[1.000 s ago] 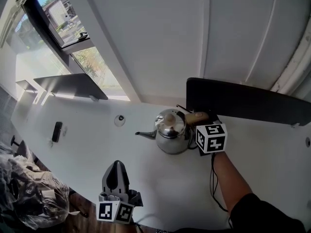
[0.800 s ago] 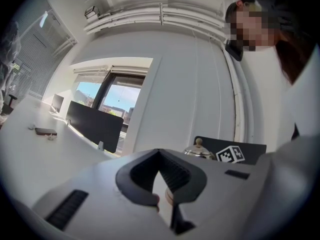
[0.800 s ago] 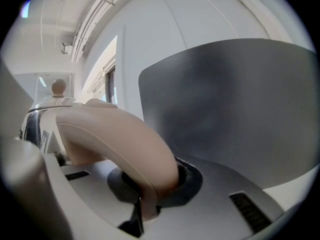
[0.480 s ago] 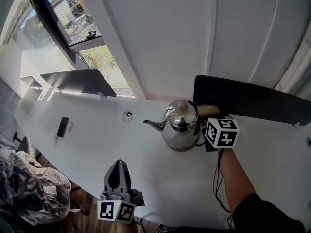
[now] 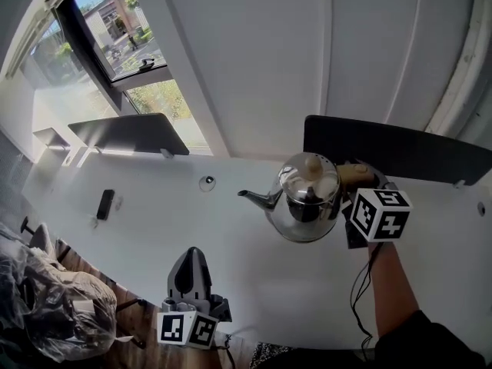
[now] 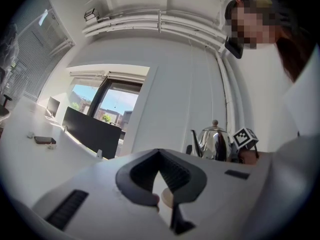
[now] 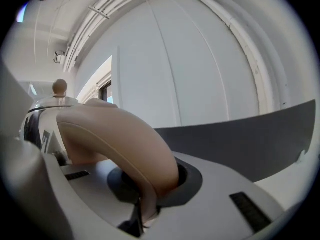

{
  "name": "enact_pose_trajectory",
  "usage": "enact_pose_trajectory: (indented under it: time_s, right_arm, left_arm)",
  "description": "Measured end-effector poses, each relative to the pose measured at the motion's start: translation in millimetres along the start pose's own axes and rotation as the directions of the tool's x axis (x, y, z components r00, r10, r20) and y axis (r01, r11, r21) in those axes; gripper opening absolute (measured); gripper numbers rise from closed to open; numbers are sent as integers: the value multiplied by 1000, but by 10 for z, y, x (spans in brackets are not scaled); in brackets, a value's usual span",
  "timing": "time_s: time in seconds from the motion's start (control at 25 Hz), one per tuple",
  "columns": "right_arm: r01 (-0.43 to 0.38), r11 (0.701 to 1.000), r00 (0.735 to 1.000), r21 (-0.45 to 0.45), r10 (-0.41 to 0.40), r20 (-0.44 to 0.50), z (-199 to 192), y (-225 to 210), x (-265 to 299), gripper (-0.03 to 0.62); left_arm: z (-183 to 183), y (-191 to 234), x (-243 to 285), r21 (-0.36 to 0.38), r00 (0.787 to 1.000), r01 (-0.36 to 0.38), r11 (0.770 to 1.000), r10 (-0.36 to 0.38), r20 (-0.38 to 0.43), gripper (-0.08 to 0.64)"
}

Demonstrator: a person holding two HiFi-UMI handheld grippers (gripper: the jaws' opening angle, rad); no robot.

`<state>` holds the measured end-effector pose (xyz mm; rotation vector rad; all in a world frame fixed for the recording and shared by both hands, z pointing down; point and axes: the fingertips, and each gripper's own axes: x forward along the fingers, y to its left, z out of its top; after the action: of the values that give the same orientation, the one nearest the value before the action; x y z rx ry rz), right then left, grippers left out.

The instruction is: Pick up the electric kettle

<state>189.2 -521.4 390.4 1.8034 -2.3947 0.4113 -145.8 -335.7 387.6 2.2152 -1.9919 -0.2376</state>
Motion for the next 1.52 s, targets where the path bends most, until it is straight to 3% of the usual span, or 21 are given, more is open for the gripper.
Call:
enact_pose_trajectory:
  time_s: [0.48,0.72,1.08,1.52]
  right_arm:
    - [173,983,983,65,-177,57,89,67,-1657,29]
    - [233,969,967,75,-240,89,124,183,-2355,29]
    - [237,968,964,76,-245,108,147,163,-2544,29]
    - [204,976,969,77,-212,128,-82,-81,-3479,29]
  left_arm:
    - [216,-237,-331,-18,979,203,979,-203,7,2]
    - [352,-324,-548,-21,966,259,966,-259,16,2]
    - [415,-476,-467,4,958,287,958,-287,16,2]
    - [468,-1188,-1182,47,957,288,957,-289,17,2]
